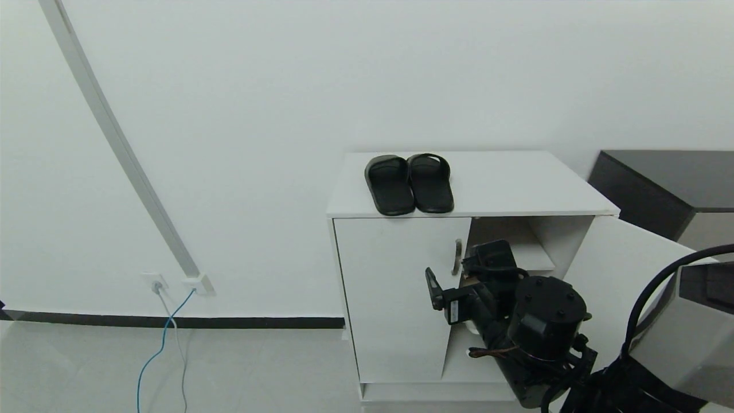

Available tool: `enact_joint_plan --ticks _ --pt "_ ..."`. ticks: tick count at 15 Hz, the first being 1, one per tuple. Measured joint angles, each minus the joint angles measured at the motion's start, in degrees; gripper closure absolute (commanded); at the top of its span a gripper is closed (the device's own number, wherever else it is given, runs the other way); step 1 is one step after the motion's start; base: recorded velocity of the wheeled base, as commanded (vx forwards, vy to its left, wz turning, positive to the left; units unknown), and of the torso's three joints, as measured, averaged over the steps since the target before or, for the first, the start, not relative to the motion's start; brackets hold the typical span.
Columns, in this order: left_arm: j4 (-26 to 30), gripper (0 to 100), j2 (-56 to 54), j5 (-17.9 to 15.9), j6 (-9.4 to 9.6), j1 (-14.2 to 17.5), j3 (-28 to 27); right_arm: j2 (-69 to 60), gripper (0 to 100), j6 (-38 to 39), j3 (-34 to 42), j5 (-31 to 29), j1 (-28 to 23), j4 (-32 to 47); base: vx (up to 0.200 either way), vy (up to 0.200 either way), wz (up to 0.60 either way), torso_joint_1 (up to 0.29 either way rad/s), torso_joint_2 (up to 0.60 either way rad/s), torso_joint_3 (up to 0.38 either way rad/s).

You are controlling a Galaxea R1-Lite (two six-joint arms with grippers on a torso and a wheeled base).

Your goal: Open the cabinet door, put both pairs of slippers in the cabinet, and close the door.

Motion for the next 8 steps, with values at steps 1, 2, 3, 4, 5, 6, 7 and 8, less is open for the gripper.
enact_joint_plan --ticks 1,2,3,4,5,6,7,8 --pt "0.0 100 0.0 0.02 -0.01 0.0 0.0 0.0 0 -0.02 0.0 -0.02 -0.02 0.0 0.0 0.0 0.0 0.237 -0.56 -0.33" --pt "0.0 100 0.0 0.0 0.0 0.0 0.0 0.0 0 0.0 0.0 -0.02 -0.02 0.0 0.0 0.0 0.0 0.251 -0.59 -0.339" --pt "0.0 100 0.0 0.0 -0.04 0.0 0.0 0.0 0 0.0 0.0 -0.02 -0.05 0.0 0.0 0.0 0.0 0.256 -0.59 -0.339" --pt "0.0 100 0.0 0.0 -0.06 0.0 0.0 0.0 0 0.0 -0.02 -0.02 -0.05 0.0 0.0 0.0 0.0 0.271 -0.62 -0.349" --pt "-0.02 100 0.0 0.0 -0.04 0.0 0.0 0.0 0 0.0 -0.05 -0.02 -0.05 0.02 0.0 0.0 0.0 0.266 -0.61 -0.344" --pt "-0.02 100 0.0 0.0 -0.04 0.0 0.0 -0.02 0 0.0 -0.07 -0.02 -0.05 0.0 0.0 0.0 0.0 0.237 -0.52 -0.286" --pt "-0.02 100 0.0 0.02 -0.01 0.0 0.0 -0.02 0 -0.02 -0.07 0.0 -0.02 0.0 0.0 0.0 0.0 0.198 -0.44 -0.242" --pt "-0.02 100 0.0 0.0 -0.01 0.0 0.0 -0.02 0 0.0 -0.1 0.0 -0.05 0.0 0.0 0.0 0.0 0.188 -0.42 -0.222"
